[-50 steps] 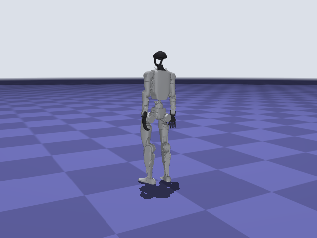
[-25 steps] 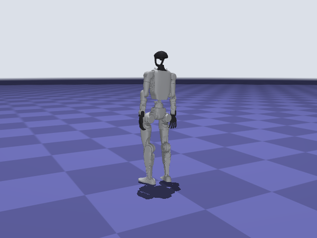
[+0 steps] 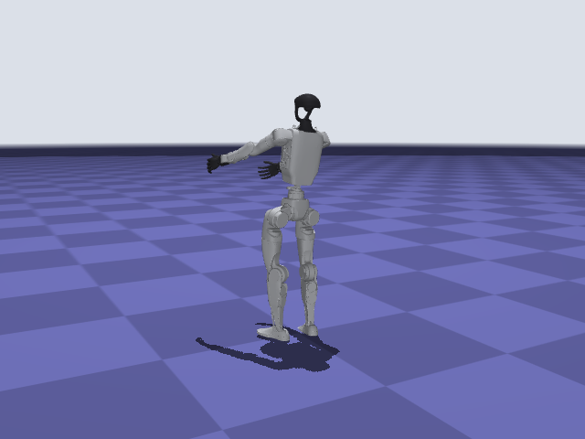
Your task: Upper body actions
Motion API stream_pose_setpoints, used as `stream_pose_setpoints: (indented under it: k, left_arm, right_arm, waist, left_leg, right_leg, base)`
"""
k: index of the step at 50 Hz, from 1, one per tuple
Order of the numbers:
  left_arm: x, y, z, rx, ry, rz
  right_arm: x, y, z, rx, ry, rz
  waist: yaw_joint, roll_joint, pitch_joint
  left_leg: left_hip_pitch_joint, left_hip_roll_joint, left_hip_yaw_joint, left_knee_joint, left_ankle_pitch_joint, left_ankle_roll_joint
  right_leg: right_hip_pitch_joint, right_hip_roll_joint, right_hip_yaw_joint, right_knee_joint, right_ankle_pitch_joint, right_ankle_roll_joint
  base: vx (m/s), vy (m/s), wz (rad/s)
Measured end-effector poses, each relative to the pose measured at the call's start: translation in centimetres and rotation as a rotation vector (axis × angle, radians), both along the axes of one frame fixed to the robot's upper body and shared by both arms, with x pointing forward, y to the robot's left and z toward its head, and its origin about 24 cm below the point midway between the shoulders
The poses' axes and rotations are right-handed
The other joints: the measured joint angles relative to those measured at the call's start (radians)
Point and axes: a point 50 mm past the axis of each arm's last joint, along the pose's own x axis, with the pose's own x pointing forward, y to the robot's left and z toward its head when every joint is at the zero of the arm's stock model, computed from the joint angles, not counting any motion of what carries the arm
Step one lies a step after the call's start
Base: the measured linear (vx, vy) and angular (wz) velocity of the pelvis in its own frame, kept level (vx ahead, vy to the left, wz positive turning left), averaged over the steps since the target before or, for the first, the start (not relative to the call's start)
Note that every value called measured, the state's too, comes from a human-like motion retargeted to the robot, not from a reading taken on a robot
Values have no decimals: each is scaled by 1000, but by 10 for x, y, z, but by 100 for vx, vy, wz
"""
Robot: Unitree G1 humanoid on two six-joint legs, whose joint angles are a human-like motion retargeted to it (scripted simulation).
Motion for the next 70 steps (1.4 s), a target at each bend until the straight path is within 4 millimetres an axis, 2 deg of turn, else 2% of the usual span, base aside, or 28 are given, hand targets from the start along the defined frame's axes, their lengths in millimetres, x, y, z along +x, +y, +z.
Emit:
stream_pose_setpoints:
  k: [4,7,10,12,14,19,23,29,33,36,41,47,52,70]
  left_arm:
    - [33,-4,71,-54,-263,13]
    - [48,-8,121,-87,-433,30]
    - [54,-9,168,-114,-599,63]
    - [53,-7,205,-125,-728,85]
    - [50,-5,234,-128,-819,98]
    - [35,-2,305,-123,-1028,117]
    - [11,6,356,-72,-1185,127]
    - [-45,15,431,38,-1484,212]
    - [-85,18,465,45,-1705,313]
    - [-116,22,488,55,-1809,346]
    - [-152,25,511,78,-1905,344]
    - [-168,23,521,51,-1974,329]
    - [-165,26,519,52,-1963,337]
    - [-149,21,511,116,-1906,328]
  right_arm:
    - [39,6,78,131,-228,-60]
    - [56,1,137,204,-394,-124]
    - [64,-9,197,254,-577,-194]
    - [64,-19,242,257,-725,-251]
    - [61,-26,276,250,-833,-296]
    - [42,-47,355,289,-1070,-420]
    - [19,-63,405,382,-1212,-484]
    - [-30,-94,474,493,-1454,-526]
    - [-66,-110,508,545,-1594,-564]
    - [-100,-119,535,608,-1712,-594]
    - [-148,-133,565,645,-1863,-645]
    - [-175,-142,579,606,-1927,-701]
    - [-176,-142,580,575,-1941,-706]
    - [-154,-134,569,560,-1896,-677]
  waist:
    - [8,2,-51]
    - [15,-3,-78]
    - [20,-7,-102]
    - [23,-5,-112]
    - [23,-4,-117]
    - [19,-4,-136]
    - [14,-6,-147]
    - [7,-10,-148]
    - [10,-13,-153]
    - [11,-7,-127]
    - [14,-2,-91]
    - [18,4,-77]
    - [24,7,-81]
    - [29,9,-83]
  left_leg:
    - [-31,0,-8,3,-5,-2]
    - [-47,-4,-14,1,-8,-3]
    - [-65,-7,-23,-1,-10,-4]
    - [-73,-6,-27,-3,-11,-5]
    - [-77,-6,-30,-4,-13,-5]
    - [-99,-6,-36,-6,-18,-7]
    - [-119,-5,-37,-8,-20,-9]
    - [-164,-8,-41,-9,-24,-10]
    - [-197,-9,-41,-11,-25,-12]
    - [-217,-8,-41,-11,-25,-13]
    - [-231,-6,-41,-10,-28,-14]
    - [-228,-5,-45,-10,-31,-14]
    - [-220,-7,-45,-10,-35,-12]
    - [-229,1,-27,-7,-34,-10]
  right_leg:
    - [-30,-3,-3,1,-4,4]
    - [-45,-6,-7,1,-8,6]
    - [-61,-8,-11,2,-13,11]
    - [-68,-7,-11,2,-17,14]
    - [-72,-7,-10,3,-21,16]
    - [-92,-8,-10,3,-27,22]
    - [-113,-10,-9,4,-31,27]
    - [-157,-16,-11,5,-35,33]
    - [-190,-21,-11,5,-36,37]
    - [-212,-23,-10,5,-37,39]
    - [-225,-23,-10,6,-39,41]
    - [-220,-20,-12,6,-42,43]
    - [-216,-17,-10,7,-44,41]
    - [-240,-12,10,14,-35,34]
  base:
    - [0,0,0]
    - [0,0,0]
    - [0,-2,12]
    - [0,0,0]
    - [0,0,0]
    - [0,0,0]
    - [-1,-1,1]
    - [-10,-3,6]
    - [-14,-1,3]
    - [-32,5,2]
    - [-20,4,1]
    - [-2,1,1]
    - [0,0,0]
    - [0,0,0]
